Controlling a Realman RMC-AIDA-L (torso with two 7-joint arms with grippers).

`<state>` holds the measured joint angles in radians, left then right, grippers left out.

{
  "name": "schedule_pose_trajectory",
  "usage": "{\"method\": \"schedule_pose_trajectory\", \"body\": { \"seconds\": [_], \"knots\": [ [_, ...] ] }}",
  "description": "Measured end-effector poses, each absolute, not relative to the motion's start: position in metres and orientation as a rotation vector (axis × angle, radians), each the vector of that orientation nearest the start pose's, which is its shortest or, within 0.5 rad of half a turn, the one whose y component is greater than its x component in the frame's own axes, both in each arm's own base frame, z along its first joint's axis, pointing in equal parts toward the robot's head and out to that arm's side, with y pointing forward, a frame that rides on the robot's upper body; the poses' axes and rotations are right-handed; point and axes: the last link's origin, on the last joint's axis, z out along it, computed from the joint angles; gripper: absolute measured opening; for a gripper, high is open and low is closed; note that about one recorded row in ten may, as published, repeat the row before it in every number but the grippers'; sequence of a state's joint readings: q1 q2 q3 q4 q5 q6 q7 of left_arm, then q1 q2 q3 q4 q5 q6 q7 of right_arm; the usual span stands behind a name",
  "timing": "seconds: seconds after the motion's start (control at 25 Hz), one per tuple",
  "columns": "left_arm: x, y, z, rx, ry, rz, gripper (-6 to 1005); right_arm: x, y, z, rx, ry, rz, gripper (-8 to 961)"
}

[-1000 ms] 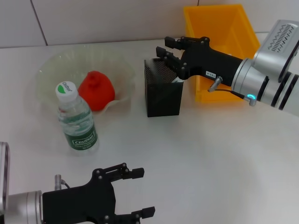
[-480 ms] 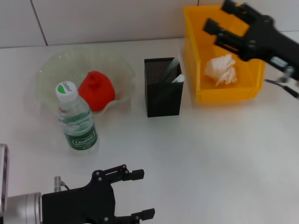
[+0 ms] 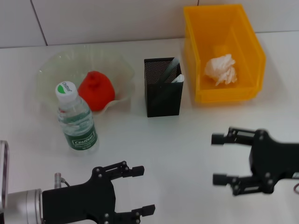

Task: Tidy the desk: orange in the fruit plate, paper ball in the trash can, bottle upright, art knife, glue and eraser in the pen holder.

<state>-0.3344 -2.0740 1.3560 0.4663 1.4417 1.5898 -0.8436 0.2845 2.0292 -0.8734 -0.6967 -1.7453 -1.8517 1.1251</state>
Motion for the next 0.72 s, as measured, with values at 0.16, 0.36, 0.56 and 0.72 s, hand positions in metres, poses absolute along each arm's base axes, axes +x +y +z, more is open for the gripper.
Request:
{"method": "schedule_pose_trajectory", "body": {
  "seconds": [0.16, 0.36, 0.56, 0.72],
  "knots": [
    [-0.260, 0.237, -0.069, -2.879, -0.170, -0.968, 787, 0.295, 0.234, 0.002, -2.815, 0.346, 0.874, 827],
    [-0.260, 0.238, -0.069, -2.878, -0.167, -0.967, 787, 0.299, 0.229, -0.008, -2.827, 0.366, 0.883, 827],
    [-0.259, 0.239, -0.069, -2.880, -0.171, -0.968, 787, 0.299, 0.230, -0.013, -2.842, 0.349, 0.868, 827],
    [-0.259, 0.240, -0.068, -2.882, -0.187, -0.966, 787, 0.298, 0.232, -0.015, -2.840, 0.349, 0.867, 827]
  ]
}}
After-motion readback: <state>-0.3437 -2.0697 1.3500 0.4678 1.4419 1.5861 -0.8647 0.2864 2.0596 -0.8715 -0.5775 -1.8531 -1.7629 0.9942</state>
